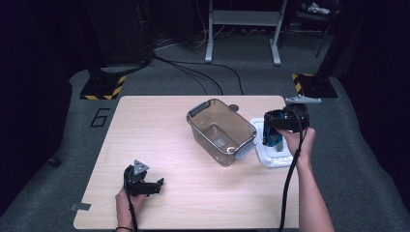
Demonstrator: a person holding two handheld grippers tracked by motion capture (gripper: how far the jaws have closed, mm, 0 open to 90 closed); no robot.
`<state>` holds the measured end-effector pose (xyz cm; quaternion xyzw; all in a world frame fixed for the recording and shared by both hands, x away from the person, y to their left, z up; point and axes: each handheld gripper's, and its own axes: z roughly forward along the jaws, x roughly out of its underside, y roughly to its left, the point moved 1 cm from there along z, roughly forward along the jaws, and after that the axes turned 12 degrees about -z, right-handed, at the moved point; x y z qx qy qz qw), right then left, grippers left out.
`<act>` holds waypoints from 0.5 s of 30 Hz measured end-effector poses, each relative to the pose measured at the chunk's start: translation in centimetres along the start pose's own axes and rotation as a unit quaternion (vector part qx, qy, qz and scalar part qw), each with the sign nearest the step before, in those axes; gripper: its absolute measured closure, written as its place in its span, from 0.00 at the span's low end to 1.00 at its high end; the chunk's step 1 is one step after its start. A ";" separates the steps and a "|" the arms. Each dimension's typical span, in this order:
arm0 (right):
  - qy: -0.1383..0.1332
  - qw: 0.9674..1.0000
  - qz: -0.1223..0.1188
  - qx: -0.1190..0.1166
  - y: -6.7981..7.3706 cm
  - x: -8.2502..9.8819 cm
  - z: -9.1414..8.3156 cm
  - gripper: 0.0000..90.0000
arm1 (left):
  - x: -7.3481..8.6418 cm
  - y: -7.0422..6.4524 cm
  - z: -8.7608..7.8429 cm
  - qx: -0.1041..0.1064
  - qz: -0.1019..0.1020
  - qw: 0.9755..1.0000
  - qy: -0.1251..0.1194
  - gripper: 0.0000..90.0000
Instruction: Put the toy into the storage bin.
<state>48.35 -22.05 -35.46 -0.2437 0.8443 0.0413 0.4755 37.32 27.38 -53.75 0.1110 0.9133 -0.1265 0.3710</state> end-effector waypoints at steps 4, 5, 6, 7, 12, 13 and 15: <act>-0.001 1.000 -0.004 0.004 0.0 -0.5 0.1 0.27 | 0.0 0.0 0.0 0.000 0.000 1.000 0.000 0.03; -0.001 1.000 -0.006 0.004 -0.1 -0.7 0.1 0.27 | 0.0 0.0 0.0 0.000 0.000 1.000 0.000 0.03; -0.002 1.000 -0.007 0.005 -0.1 -0.8 0.1 0.27 | 0.0 0.0 0.0 0.000 0.000 1.000 0.000 0.03; -0.002 1.000 -0.007 0.006 -0.1 -1.0 0.1 0.27 | 0.0 0.0 0.0 0.000 0.000 1.000 0.000 0.03; -0.008 1.000 -0.011 0.011 -0.1 -1.8 0.2 0.27 | 0.0 0.0 0.0 0.000 0.000 1.000 0.000 0.03; -0.009 1.000 -0.016 0.013 -0.2 -1.9 0.2 0.27 | 0.0 0.0 0.0 0.000 0.000 1.000 0.000 0.03; -0.011 1.000 -0.017 0.015 -0.2 -2.1 0.2 0.27 | 0.0 0.0 0.0 0.000 0.000 1.000 0.000 0.03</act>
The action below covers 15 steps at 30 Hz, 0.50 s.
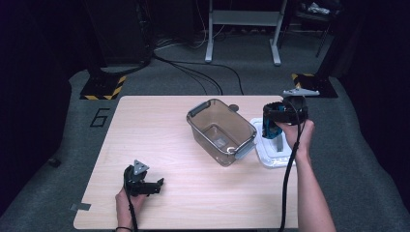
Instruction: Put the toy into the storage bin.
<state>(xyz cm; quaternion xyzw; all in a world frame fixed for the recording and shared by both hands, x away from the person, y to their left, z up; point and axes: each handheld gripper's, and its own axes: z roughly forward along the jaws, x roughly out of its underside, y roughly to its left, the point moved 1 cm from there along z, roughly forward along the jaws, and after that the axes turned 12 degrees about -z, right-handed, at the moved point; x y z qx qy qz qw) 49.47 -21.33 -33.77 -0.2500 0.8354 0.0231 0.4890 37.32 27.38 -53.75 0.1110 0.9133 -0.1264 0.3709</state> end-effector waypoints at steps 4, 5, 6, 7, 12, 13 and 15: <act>-0.004 1.000 -0.006 0.003 -0.1 -0.5 0.0 0.27 | 0.0 0.0 0.0 0.000 0.000 1.000 0.000 0.03; -0.004 1.000 -0.006 0.005 -0.1 -0.6 0.0 0.27 | 0.0 0.0 0.0 0.000 0.000 1.000 0.000 0.03; -0.007 1.000 -0.010 0.006 -0.1 -0.8 0.1 0.27 | 0.0 0.0 0.0 0.000 0.000 1.000 0.000 0.03; -0.007 1.000 -0.010 0.006 -0.1 -0.8 0.1 0.27 | 0.0 0.0 0.0 0.000 0.000 1.000 0.000 0.03; -0.008 1.000 -0.012 0.007 -0.2 -1.4 0.3 0.27 | 0.0 0.0 0.0 0.000 0.000 1.000 0.000 0.03; -0.009 1.000 -0.013 0.008 -0.2 -1.5 0.4 0.27 | 0.0 0.0 0.0 0.000 0.000 1.000 0.000 0.03; -0.010 1.000 -0.016 0.008 -0.2 -1.7 0.5 0.27 | 0.0 0.0 0.0 0.001 0.000 1.000 0.000 0.03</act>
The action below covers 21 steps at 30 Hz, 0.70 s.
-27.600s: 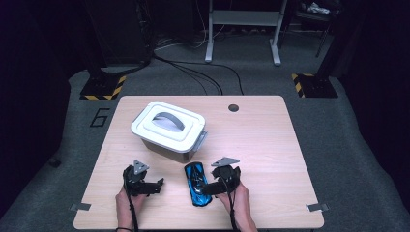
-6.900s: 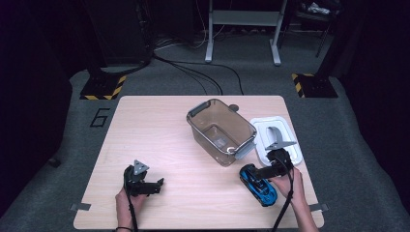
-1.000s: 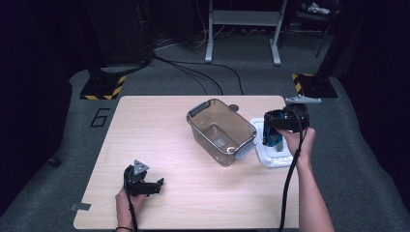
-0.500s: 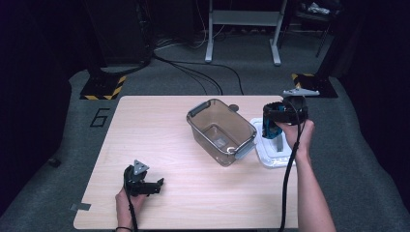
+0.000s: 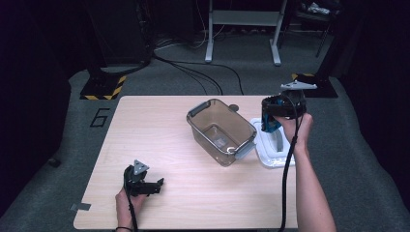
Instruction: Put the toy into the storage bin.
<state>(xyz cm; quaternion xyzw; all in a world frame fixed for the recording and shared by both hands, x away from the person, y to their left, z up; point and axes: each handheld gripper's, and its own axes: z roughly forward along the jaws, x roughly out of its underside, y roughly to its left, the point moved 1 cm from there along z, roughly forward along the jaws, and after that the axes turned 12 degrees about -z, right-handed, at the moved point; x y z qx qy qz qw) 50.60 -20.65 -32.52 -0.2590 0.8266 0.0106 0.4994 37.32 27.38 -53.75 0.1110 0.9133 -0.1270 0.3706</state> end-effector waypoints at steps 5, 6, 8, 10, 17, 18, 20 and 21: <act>-0.008 1.000 -0.009 0.003 0.2 -1.0 0.1 0.27 | 0.0 0.0 0.0 -0.001 0.000 1.000 0.000 0.03; -0.010 1.000 -0.012 0.003 0.2 -1.2 0.2 0.27 | 0.0 0.0 0.0 0.000 0.000 1.000 0.000 0.03; -0.012 1.000 -0.013 0.006 0.3 -1.6 0.2 0.27 | 0.0 0.0 0.0 -0.001 0.000 1.000 0.000 0.03; -0.015 1.000 -0.015 0.005 0.3 -2.0 0.2 0.27 | 0.0 0.0 0.0 0.000 -0.001 1.000 0.000 0.03; -0.019 0.999 -0.028 0.003 0.8 -3.2 0.6 0.27 | 0.0 0.0 0.0 0.000 0.000 1.000 0.000 0.03; -0.020 0.999 -0.031 0.003 0.9 -3.4 0.6 0.27 | 0.0 0.0 0.0 -0.001 0.000 1.000 0.001 0.03; -0.021 0.999 -0.034 0.001 1.1 -3.7 0.6 0.27 | 0.0 0.0 0.0 0.000 0.000 1.000 0.001 0.03; -0.022 0.999 -0.036 0.002 1.3 -3.9 0.7 0.27 | 0.0 0.0 0.0 -0.001 0.000 1.000 0.000 0.03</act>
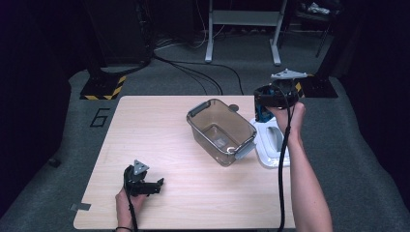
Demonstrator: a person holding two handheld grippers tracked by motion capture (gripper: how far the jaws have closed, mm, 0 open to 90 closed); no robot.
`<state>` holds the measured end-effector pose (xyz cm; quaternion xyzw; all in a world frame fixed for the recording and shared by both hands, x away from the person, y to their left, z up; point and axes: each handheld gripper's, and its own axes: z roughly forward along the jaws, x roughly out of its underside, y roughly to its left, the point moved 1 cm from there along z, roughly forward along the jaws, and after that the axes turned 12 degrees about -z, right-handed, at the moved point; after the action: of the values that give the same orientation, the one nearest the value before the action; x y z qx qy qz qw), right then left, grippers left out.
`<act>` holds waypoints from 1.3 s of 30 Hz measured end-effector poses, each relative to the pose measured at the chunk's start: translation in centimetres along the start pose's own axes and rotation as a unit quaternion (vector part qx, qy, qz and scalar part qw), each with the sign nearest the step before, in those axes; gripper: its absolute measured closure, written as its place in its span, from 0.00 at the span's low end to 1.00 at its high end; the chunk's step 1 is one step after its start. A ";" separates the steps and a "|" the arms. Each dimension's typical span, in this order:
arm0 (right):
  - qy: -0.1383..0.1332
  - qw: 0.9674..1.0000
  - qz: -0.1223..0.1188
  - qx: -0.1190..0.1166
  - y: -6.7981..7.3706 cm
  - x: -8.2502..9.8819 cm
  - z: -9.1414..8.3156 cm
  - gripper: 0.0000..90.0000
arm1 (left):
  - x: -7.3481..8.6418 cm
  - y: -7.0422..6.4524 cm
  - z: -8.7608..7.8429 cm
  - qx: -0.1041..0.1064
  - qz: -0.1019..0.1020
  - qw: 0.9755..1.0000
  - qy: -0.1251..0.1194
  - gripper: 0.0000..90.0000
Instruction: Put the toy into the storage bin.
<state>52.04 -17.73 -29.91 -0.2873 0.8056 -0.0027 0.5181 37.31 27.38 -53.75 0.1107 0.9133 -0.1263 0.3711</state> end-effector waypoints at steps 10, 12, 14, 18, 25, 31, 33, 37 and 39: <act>-0.009 1.000 -0.014 -0.014 1.1 -1.6 0.2 0.27 | 0.0 0.0 0.0 0.000 0.000 1.000 0.000 0.03; -0.013 1.000 -0.015 -0.019 1.4 -1.8 0.2 0.27 | 0.0 0.0 0.0 0.000 0.000 1.000 0.000 0.03; -0.014 1.000 -0.016 -0.021 1.6 -2.0 0.1 0.27 | 0.0 0.0 0.0 0.000 0.000 1.000 0.000 0.03; -0.014 0.999 -0.020 -0.025 2.0 -2.3 0.2 0.27 | 0.0 0.0 0.0 0.000 0.000 1.000 0.000 0.03; -0.020 0.999 -0.029 -0.035 2.7 -2.7 0.2 0.27 | 0.0 0.0 0.0 0.000 0.000 1.000 0.000 0.03; -0.029 0.998 -0.030 -0.046 3.6 -3.5 -0.1 0.27 | 0.0 0.0 0.0 0.000 0.000 1.000 0.000 0.03; -0.032 0.998 -0.032 -0.051 4.0 -3.7 -0.1 0.27 | 0.0 0.0 0.0 0.001 0.000 1.000 0.000 0.03; -0.035 0.997 -0.035 -0.060 4.8 -4.1 -0.1 0.27 | 0.0 0.0 0.0 0.000 0.001 1.000 0.000 0.03; -0.035 0.996 -0.041 -0.065 5.1 -4.2 -0.1 0.27 | 0.0 0.0 0.0 0.000 0.001 1.000 0.000 0.03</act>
<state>50.84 -11.54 -27.94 -0.3530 0.7729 0.0390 0.5258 37.31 27.39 -53.74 0.1113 0.9133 -0.1262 0.3708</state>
